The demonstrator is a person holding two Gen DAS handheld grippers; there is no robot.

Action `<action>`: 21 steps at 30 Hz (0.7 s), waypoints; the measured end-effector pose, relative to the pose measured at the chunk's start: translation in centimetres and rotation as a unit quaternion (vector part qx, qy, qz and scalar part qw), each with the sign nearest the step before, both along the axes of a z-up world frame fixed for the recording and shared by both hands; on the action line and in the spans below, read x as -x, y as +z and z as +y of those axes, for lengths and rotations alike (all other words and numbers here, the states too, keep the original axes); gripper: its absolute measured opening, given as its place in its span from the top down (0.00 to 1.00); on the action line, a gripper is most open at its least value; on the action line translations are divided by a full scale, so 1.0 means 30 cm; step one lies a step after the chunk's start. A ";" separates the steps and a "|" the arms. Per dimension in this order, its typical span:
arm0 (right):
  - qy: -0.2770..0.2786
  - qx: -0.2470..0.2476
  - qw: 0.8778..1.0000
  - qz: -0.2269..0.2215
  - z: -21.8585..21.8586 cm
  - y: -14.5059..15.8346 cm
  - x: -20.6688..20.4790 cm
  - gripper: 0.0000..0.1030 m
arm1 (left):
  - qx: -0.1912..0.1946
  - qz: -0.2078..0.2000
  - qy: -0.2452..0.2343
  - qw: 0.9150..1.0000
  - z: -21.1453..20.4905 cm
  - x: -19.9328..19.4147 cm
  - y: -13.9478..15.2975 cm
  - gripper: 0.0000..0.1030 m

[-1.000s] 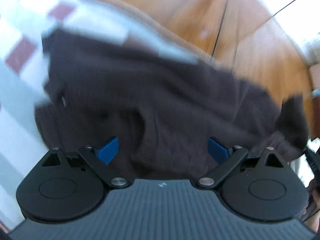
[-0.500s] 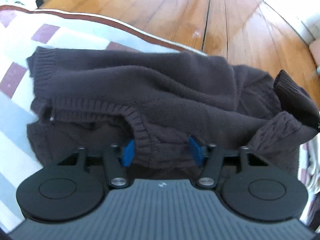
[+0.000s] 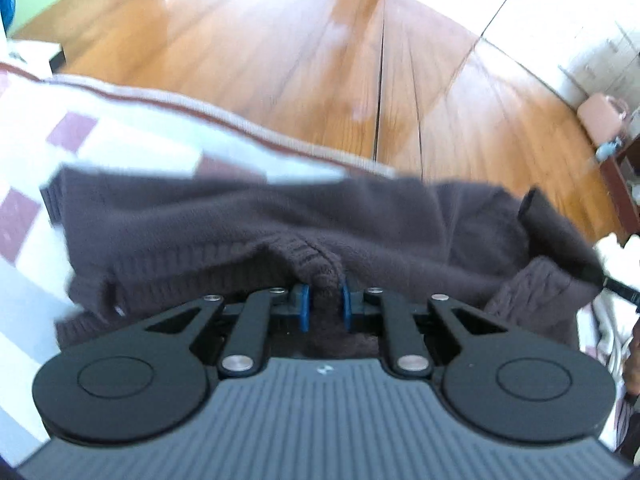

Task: Fold clothes
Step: 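Open both grippers and release the folded sweater onto the rug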

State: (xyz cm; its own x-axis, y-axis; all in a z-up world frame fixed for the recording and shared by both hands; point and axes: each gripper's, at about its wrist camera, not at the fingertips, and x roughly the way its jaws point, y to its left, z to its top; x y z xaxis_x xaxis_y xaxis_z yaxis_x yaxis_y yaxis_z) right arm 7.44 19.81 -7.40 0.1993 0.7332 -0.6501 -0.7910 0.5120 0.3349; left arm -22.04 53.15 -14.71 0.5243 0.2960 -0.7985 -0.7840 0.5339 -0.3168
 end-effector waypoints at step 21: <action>-0.079 -0.047 0.995 -0.040 0.669 0.234 -0.259 0.46 | -0.208 0.030 0.183 0.961 0.670 -0.116 0.262 0.48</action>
